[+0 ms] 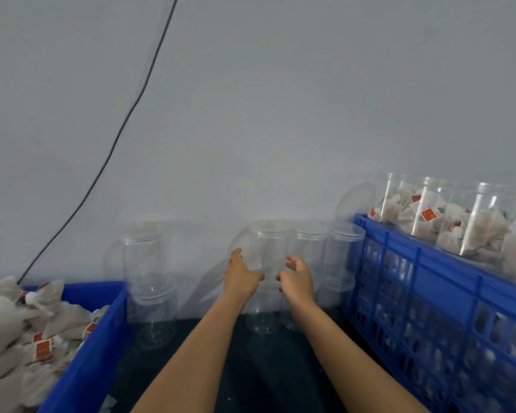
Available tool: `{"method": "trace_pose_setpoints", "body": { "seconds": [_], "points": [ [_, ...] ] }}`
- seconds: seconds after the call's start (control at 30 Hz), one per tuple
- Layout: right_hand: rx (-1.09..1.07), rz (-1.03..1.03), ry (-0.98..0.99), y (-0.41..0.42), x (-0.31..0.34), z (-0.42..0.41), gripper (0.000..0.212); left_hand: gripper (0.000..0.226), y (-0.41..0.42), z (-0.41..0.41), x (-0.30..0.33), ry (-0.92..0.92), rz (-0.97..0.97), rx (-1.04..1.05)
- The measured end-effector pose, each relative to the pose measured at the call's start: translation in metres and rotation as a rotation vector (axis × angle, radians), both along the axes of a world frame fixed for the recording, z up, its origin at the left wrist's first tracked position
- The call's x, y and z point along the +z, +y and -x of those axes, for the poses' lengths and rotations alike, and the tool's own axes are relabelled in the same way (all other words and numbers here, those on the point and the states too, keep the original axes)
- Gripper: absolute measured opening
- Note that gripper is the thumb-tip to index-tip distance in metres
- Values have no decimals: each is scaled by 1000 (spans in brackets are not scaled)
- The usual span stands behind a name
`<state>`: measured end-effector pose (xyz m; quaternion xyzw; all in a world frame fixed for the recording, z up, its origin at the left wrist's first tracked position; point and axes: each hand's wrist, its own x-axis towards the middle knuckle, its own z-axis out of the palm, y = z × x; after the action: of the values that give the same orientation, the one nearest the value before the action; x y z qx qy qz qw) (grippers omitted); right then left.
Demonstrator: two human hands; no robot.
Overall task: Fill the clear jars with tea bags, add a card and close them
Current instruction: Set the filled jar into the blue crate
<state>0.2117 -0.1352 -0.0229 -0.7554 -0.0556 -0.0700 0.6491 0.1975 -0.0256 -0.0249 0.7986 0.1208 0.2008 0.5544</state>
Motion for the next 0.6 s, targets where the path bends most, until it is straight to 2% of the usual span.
{"method": "trace_pose_setpoints", "body": {
  "seconds": [0.2,0.33,0.43,0.6],
  "points": [
    [-5,43,-33,5,-8,-9,50,90,8,-19,-15,0,135,-109],
    [17,48,-82,5,-2,4,50,93,5,-9,-15,-39,67,-25],
    [81,21,-151,2,5,29,46,89,4,16,-10,-108,35,29],
    [300,-134,-180,-18,15,90,28,85,10,93,-17,-231,150,-46]
  ]
}}
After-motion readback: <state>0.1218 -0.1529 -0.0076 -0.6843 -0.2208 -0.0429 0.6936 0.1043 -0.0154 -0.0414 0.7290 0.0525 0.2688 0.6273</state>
